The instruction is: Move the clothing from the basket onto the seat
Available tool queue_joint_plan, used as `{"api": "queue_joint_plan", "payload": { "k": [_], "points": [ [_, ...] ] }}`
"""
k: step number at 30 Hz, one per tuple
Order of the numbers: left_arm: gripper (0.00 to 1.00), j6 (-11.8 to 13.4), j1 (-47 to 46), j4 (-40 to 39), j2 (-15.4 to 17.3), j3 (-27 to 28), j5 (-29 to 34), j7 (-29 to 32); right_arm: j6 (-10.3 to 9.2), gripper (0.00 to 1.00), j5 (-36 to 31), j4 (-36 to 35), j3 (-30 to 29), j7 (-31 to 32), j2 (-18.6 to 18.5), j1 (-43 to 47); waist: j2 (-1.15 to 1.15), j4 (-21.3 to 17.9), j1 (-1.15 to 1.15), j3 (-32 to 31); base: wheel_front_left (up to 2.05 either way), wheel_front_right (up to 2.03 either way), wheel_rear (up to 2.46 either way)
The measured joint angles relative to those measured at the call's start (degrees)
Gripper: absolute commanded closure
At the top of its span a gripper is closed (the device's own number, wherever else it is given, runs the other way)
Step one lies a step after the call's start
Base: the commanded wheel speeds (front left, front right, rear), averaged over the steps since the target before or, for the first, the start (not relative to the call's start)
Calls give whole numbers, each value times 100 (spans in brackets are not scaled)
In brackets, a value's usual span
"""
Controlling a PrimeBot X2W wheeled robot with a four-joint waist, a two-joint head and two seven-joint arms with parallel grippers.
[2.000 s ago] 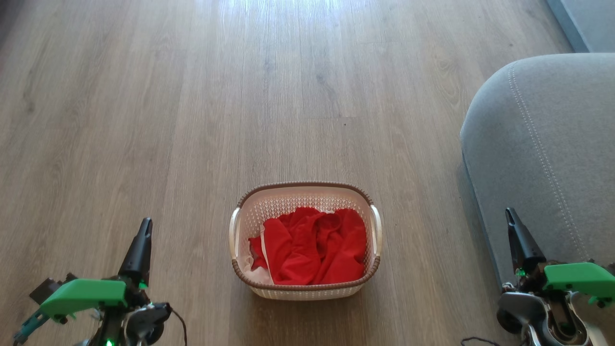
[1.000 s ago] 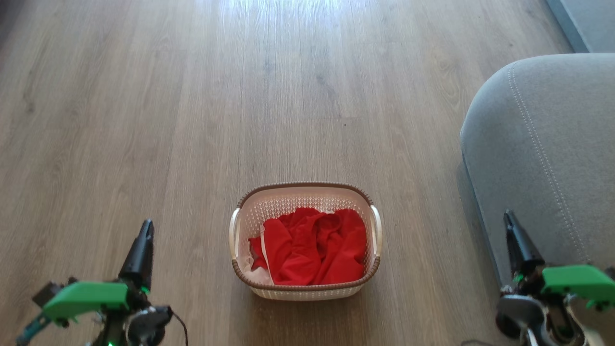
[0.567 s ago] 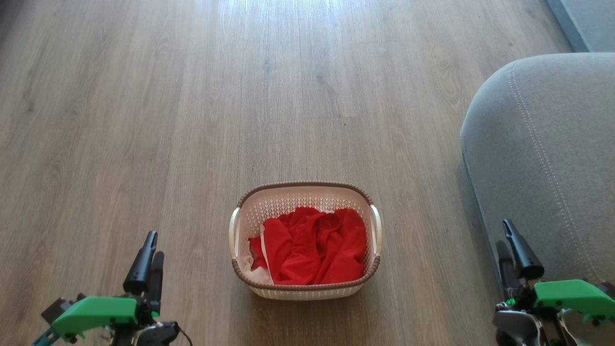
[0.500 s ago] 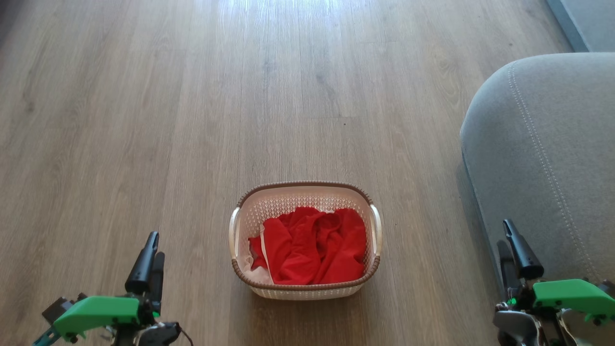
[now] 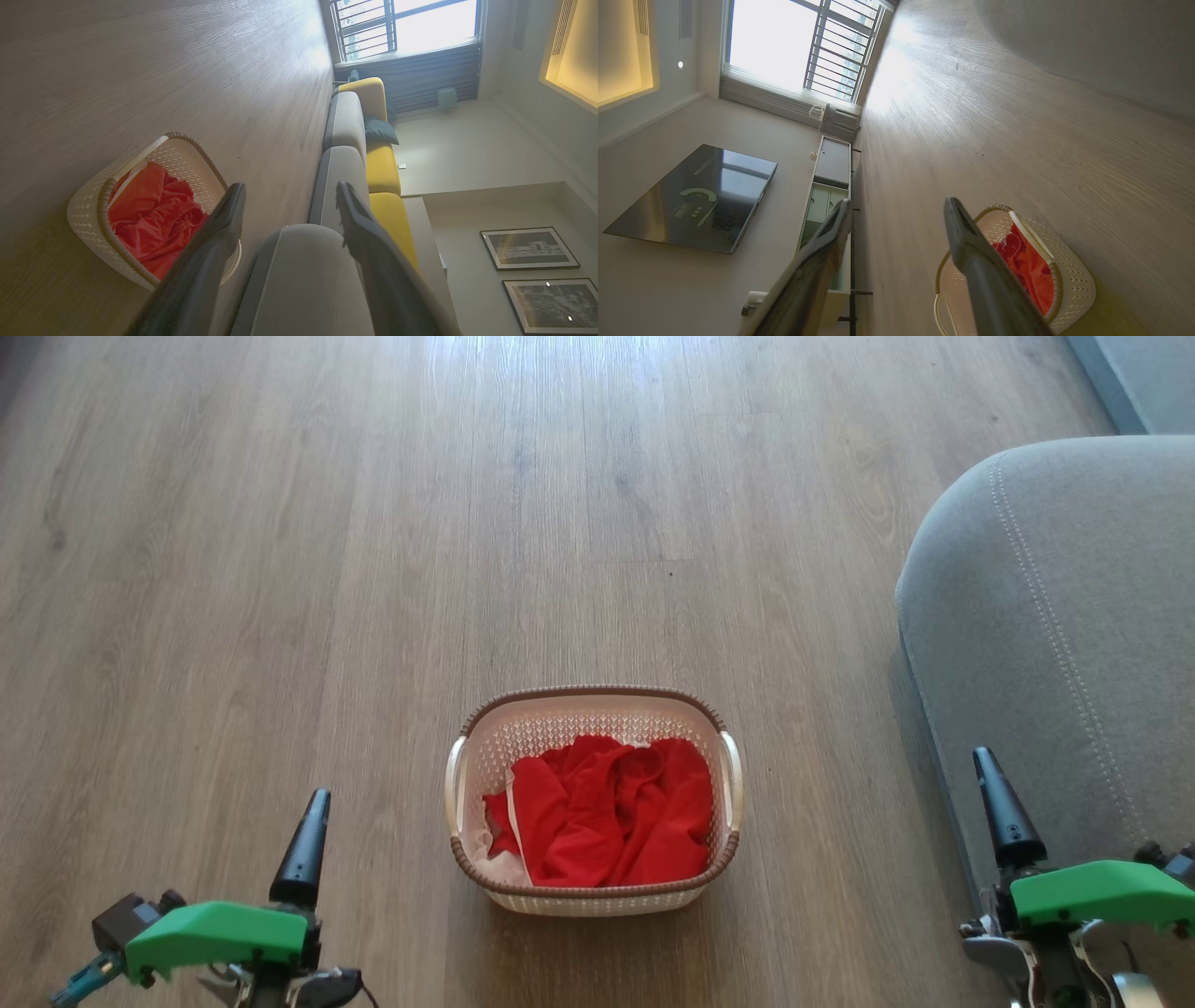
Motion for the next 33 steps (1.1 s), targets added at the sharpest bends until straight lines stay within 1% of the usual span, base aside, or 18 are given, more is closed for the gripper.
{"api": "queue_joint_plan", "payload": {
  "k": [14, 21, 27, 33],
  "points": [
    [0, 82, -2, -57, 0, -137, 961, -231, 0, 0, -1339, -126, 108, -243, 0, 1, 0, 4, 0, -5, 0, 0, 0],
    [0, 155, -2, -108, 0, -210, 1408, -337, 0, 0, -1883, -214, 175, -346, 0, 1, 0, 1, 0, -11, 0, 0, 0],
    [0, 169, -1, -126, 1, -283, 1705, -426, 0, 0, -2281, -245, 194, -422, 0, 2, 0, 0, 0, -1, 0, 0, 0],
    [0, 256, -1, -164, 1, -318, 2060, -511, 0, 0, -2765, -309, 216, -531, 0, 2, 0, -2, 0, 11, 0, 0, 0]
  ]
}}
